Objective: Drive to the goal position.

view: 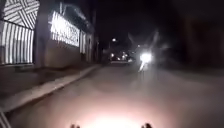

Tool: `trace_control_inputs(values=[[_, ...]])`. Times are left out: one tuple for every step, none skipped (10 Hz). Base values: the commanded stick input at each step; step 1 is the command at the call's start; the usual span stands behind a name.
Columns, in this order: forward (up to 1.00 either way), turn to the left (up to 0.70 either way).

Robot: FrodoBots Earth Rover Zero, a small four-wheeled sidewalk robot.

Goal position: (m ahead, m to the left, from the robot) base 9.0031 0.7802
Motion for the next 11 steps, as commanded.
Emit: trace_control_inputs(values=[[0.7, 0.0], [0.7, -0.33], [0.7, -0.34], [0.7, -0.16], [0.7, 0.0], [0.7, 0.0], [0.7, 0.0], [0.7, 0.0], [0.7, 0.0], [0.7, 0.0], [0.7, 0.0]])
